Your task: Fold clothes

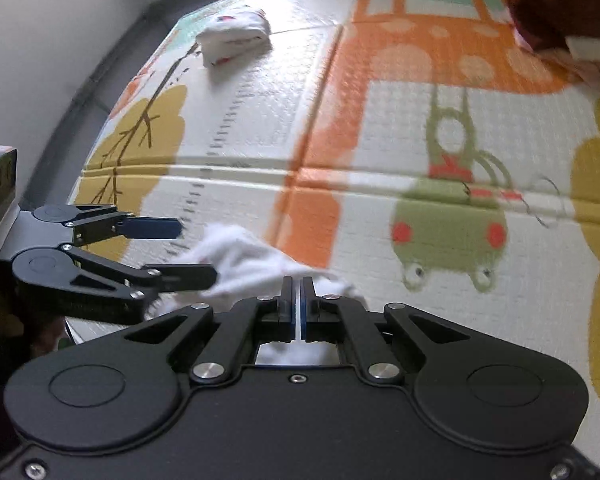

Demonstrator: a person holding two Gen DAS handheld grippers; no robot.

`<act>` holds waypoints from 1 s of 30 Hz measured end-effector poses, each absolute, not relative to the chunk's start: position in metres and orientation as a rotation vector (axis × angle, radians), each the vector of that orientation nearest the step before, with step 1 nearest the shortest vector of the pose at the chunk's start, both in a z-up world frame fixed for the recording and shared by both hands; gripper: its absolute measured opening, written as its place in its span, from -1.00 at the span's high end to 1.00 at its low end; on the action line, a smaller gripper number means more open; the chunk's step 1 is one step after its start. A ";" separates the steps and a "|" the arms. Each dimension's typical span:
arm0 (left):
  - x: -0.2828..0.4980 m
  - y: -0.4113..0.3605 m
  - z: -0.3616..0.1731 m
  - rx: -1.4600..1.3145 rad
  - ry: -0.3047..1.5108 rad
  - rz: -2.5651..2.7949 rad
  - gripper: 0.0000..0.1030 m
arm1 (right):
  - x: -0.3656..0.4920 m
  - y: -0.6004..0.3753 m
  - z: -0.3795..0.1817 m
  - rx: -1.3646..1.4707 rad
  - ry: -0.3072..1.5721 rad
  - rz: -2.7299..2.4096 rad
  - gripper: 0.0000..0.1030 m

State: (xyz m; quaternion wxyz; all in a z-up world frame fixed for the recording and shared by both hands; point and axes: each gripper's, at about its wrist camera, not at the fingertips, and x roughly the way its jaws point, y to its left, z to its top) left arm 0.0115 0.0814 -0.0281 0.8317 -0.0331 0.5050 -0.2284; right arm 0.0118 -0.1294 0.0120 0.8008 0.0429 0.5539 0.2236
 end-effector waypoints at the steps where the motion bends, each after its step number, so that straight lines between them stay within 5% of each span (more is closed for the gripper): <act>1: 0.014 0.080 -0.029 -0.081 1.069 -0.468 -0.42 | 0.014 -0.126 0.009 0.095 1.194 0.479 0.95; 5: 0.027 0.074 -0.047 -0.086 1.143 -0.353 -0.25 | 0.020 -0.111 -0.010 0.092 1.230 0.457 0.95; 10: 0.026 0.088 -0.073 -0.193 1.204 -0.257 -0.52 | 0.015 -0.108 -0.041 0.029 1.324 0.405 0.95; 20: 0.015 0.097 -0.077 -0.209 1.208 -0.241 -0.57 | 0.011 -0.131 -0.057 -0.006 1.375 0.343 0.94; 30: 0.005 0.110 -0.057 -0.244 1.177 -0.247 -0.38 | 0.010 -0.149 -0.027 0.103 1.312 0.360 0.93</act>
